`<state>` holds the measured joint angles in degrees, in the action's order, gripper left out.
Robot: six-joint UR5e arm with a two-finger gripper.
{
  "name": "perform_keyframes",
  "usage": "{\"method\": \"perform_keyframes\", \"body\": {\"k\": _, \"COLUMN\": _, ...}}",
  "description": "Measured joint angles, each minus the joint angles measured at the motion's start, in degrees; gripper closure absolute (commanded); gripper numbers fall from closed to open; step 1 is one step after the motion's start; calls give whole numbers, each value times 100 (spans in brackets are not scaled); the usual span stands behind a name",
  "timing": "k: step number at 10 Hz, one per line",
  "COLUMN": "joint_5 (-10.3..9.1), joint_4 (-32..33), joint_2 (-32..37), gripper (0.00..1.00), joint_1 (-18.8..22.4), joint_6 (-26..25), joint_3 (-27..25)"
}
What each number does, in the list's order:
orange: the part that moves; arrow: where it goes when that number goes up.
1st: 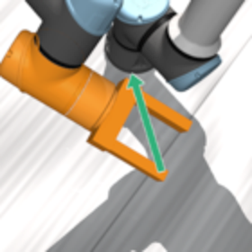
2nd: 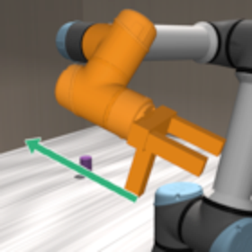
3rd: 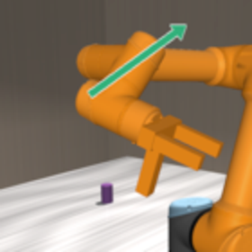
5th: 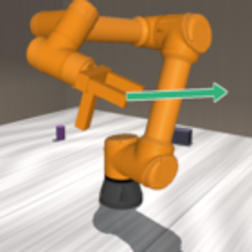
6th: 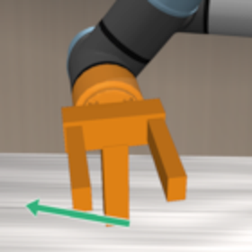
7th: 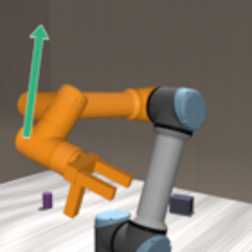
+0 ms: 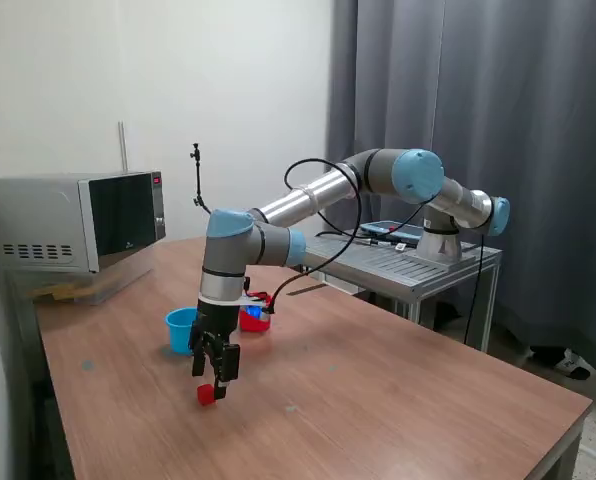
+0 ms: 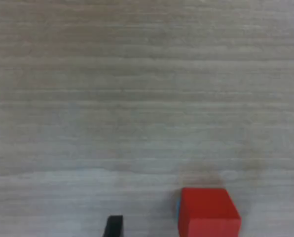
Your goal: Place red objects in the red bin, and blue objects in the blue bin.
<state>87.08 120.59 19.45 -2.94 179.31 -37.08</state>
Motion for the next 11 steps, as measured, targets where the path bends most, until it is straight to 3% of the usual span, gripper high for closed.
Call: {"method": "perform_keyframes", "body": {"k": 11, "joint_5": -7, "joint_4": 17, "joint_2": -75, "gripper": 0, "joint_1": 4, "joint_6": -1, "joint_3": 92}}
